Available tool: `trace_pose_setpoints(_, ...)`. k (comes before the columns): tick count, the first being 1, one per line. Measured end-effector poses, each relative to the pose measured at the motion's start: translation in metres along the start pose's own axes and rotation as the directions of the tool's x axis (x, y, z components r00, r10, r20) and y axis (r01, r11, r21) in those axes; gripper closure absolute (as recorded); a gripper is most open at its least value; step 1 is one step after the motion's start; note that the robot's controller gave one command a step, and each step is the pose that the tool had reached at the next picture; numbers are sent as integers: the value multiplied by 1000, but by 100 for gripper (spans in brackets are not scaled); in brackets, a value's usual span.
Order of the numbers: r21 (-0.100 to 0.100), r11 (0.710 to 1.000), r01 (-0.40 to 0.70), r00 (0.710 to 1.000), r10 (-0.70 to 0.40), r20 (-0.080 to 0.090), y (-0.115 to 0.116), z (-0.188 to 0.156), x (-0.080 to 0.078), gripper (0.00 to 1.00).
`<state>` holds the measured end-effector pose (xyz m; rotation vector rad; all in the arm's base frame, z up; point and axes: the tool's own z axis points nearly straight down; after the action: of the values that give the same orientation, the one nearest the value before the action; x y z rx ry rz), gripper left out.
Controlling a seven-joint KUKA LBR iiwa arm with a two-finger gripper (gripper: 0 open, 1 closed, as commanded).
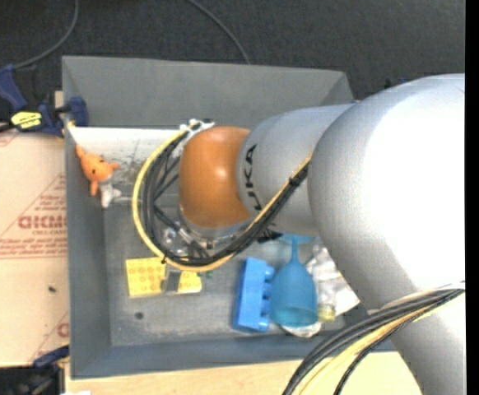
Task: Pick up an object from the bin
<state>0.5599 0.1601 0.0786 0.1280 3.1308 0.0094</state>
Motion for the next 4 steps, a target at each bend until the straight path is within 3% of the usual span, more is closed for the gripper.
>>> trace_pose_setpoints(1,1,999,47,999,-47,0,-20,-35,36,100)
trace_pose_setpoints(2,-2,999,-37,999,37,2,10,1,10,100)
trace_pose_setpoints(4,-2,999,-39,999,39,2,10,0,10,100)
